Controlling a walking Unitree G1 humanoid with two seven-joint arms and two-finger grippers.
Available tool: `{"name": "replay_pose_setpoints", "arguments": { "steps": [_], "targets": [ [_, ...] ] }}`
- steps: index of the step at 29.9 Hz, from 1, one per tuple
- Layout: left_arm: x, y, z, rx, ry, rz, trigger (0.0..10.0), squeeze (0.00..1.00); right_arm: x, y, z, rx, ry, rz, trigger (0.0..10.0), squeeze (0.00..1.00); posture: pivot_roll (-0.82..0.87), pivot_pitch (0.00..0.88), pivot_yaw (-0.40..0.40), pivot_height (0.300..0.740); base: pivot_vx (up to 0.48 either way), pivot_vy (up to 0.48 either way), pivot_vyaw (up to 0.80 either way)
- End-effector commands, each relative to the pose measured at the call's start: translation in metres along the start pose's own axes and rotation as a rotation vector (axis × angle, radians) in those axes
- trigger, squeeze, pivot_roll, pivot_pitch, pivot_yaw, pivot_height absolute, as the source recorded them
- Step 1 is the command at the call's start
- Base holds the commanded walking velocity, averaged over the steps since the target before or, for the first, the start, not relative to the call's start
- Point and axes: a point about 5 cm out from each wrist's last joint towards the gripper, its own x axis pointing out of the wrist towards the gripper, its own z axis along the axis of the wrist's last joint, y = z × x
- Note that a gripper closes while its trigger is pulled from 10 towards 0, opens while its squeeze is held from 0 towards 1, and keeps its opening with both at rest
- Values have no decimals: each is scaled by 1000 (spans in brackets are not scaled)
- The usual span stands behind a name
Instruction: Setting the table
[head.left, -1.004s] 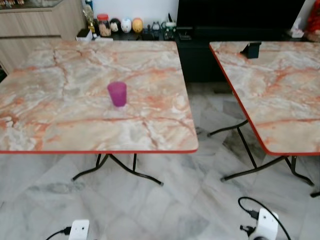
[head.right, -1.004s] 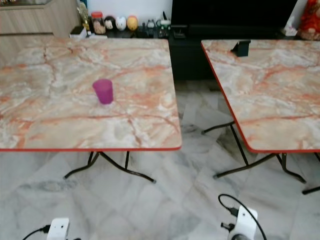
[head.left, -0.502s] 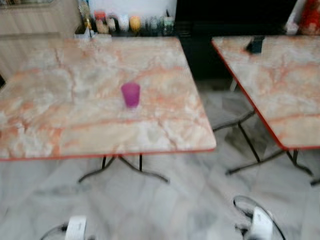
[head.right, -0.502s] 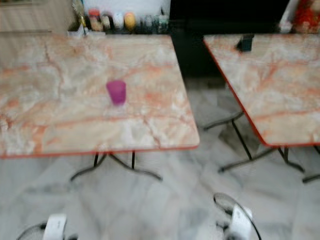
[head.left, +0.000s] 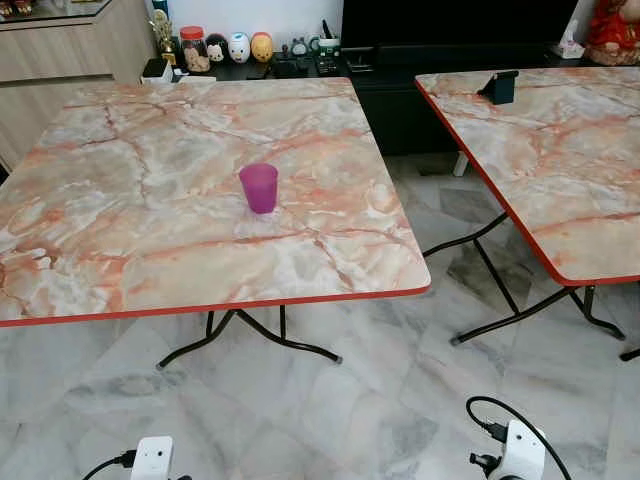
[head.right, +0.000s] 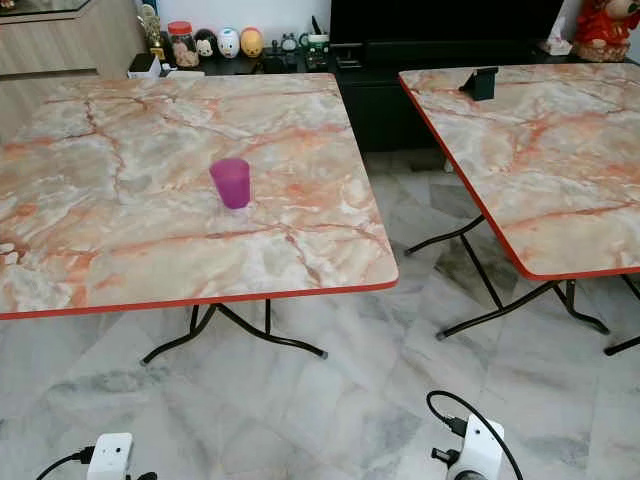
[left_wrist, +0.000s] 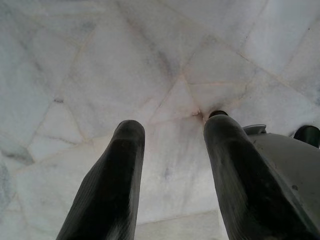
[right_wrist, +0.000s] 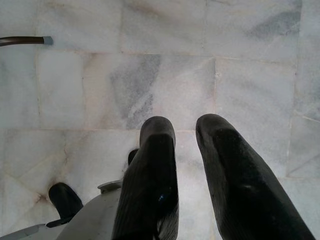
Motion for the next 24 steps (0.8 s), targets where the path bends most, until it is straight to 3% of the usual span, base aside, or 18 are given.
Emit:
{"name": "replay_pose_setpoints", "arguments": {
  "steps": [1, 6, 24],
  "targets": [
    [-1, 0, -3, -3, 15, -6, 10000, 0, 0, -2, 0, 5, -4, -5, 10000, 0, -32, 0, -3, 740, 0, 0, 0],
    [-1, 0, -4, -4, 16, -7, 10000, 0, 0, -2, 0, -3, -2, -5, 10000, 0, -31, 0, -3, 740, 0, 0, 0],
    [-1, -1, -5, -8, 20, -7, 10000, 0, 0, -3, -2, -13, 3, -2, 10000, 0, -29, 0, -6, 740, 280, 0, 0]
  ]
}}
